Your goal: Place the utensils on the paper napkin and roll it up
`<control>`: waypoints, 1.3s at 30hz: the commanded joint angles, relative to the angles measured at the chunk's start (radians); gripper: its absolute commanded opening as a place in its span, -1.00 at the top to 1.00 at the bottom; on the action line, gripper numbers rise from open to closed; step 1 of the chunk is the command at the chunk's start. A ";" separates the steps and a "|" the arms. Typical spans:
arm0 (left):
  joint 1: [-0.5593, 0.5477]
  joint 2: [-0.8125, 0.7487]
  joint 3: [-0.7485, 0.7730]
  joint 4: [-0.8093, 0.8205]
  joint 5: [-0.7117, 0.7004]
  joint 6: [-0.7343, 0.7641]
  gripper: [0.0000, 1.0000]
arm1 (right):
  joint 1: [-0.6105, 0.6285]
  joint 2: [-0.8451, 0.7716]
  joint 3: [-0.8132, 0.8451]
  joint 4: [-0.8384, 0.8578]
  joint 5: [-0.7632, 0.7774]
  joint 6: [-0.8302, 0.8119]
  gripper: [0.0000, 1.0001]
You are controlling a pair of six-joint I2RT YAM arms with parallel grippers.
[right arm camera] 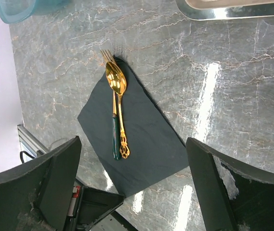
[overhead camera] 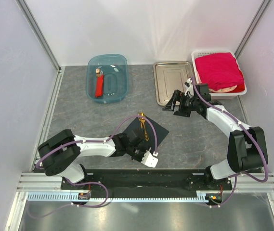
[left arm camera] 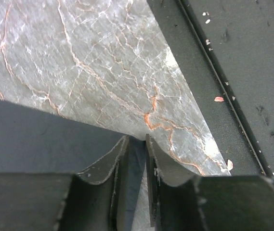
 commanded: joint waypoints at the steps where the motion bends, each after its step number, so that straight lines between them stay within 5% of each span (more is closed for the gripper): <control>1: -0.003 0.014 0.010 -0.034 0.039 0.088 0.49 | 0.001 -0.033 0.001 0.033 -0.028 -0.013 -0.96; 9: -0.004 -0.039 -0.013 -0.079 0.059 0.084 0.96 | 0.002 -0.109 -0.058 0.049 -0.040 -0.039 -0.96; 26: 0.178 -0.076 0.088 -0.062 0.128 -0.054 0.96 | 0.019 -0.074 -0.130 0.138 -0.123 0.082 -0.92; 39: 0.267 -0.025 0.108 0.007 0.110 -0.067 0.96 | 0.110 -0.002 -0.173 0.181 -0.181 0.107 0.26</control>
